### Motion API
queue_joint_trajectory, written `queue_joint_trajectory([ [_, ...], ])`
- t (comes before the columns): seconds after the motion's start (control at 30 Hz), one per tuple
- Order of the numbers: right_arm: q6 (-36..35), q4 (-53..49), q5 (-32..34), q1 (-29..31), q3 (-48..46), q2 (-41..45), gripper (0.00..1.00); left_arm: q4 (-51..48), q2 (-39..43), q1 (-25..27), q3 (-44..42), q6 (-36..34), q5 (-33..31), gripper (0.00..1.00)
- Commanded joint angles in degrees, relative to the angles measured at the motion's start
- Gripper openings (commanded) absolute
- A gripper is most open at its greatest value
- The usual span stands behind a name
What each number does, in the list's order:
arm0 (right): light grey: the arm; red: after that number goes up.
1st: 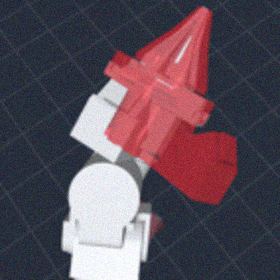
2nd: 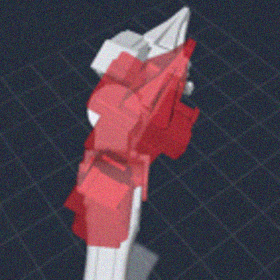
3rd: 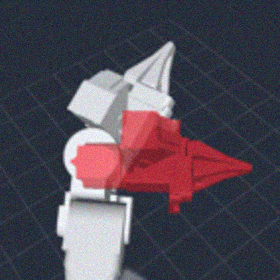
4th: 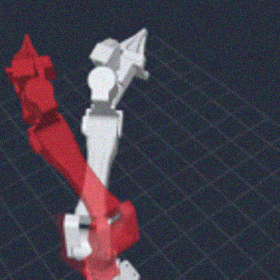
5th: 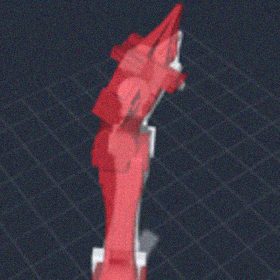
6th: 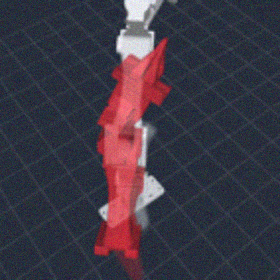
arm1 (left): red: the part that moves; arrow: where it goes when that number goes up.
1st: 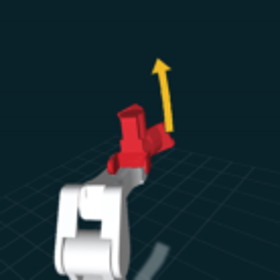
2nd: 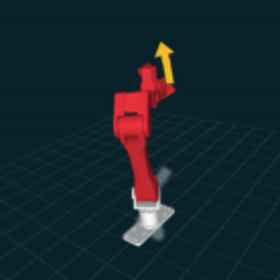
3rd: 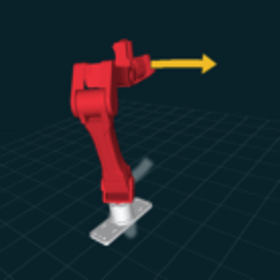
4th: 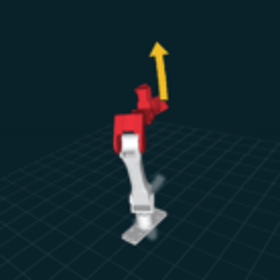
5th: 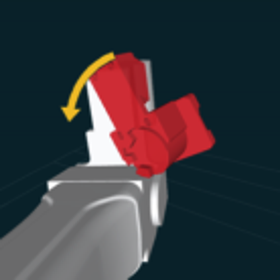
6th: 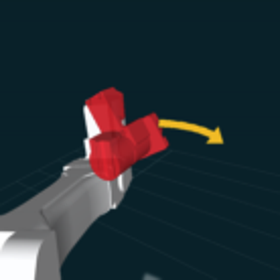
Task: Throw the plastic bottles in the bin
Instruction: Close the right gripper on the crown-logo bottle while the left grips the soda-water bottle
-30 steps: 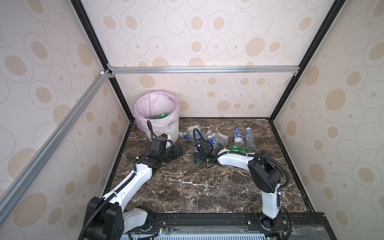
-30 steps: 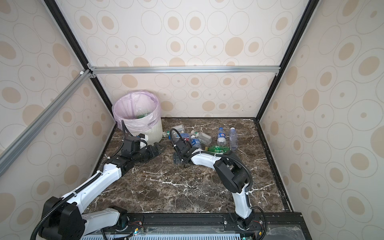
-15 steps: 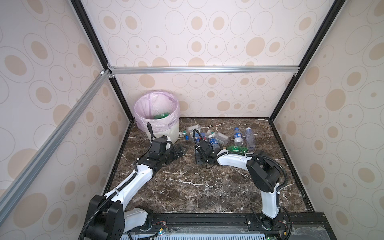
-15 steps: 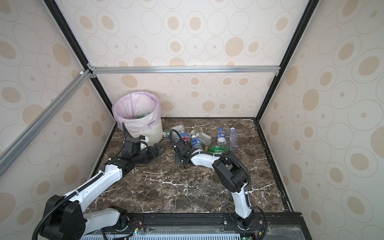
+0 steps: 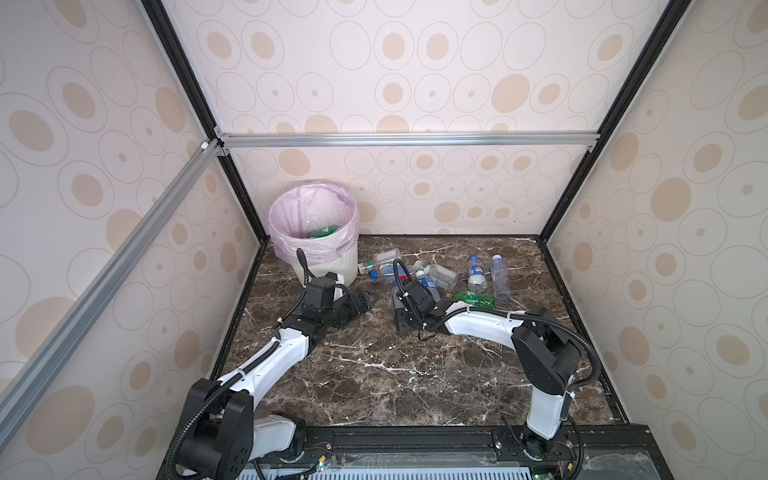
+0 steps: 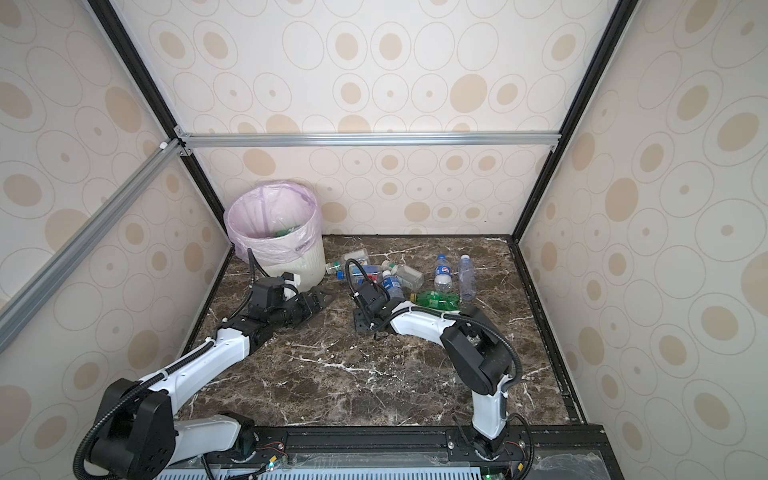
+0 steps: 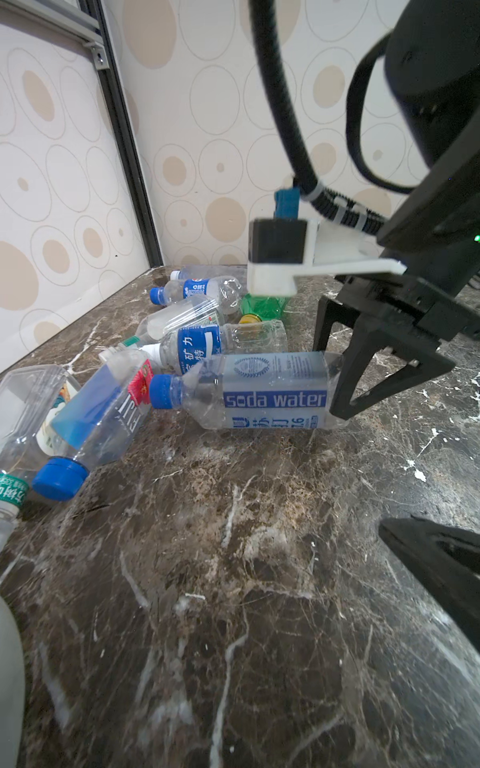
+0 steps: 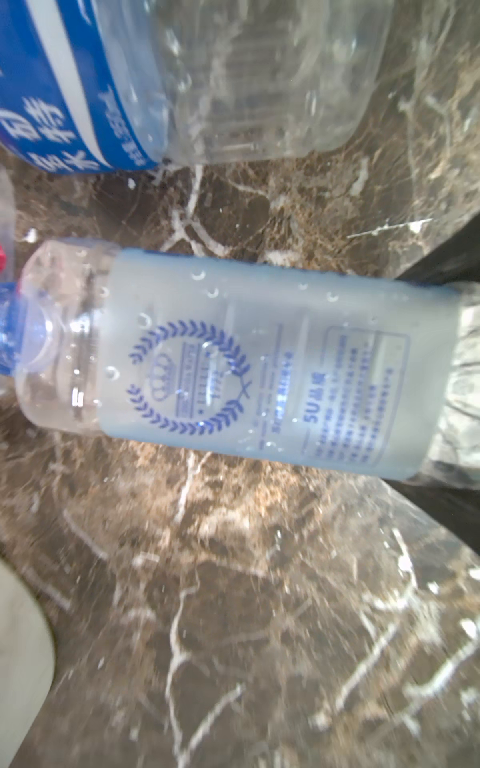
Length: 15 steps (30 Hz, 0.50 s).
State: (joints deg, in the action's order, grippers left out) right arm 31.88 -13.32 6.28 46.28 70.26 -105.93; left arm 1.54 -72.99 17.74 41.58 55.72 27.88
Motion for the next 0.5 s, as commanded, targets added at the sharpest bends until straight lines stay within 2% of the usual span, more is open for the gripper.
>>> queue_joint_trajectory([
  [0.0, -0.85, -0.47, -1.82, 0.38, -0.99, 4.32, 0.49, 3.53, -1.80, -0.24, 2.63, 0.60, 2.48, 0.99],
  [0.17, -1.64, -0.39, -4.97, 0.49, -1.35, 7.97, 0.49, 6.56, -4.45, -0.24, 3.74, 2.04, 4.88, 0.99],
  [0.47, -4.44, 0.46, -6.71, 2.62, -2.35, 12.85, 0.48, 9.87, -5.44, -0.25, 5.06, 3.29, 5.94, 0.99],
])
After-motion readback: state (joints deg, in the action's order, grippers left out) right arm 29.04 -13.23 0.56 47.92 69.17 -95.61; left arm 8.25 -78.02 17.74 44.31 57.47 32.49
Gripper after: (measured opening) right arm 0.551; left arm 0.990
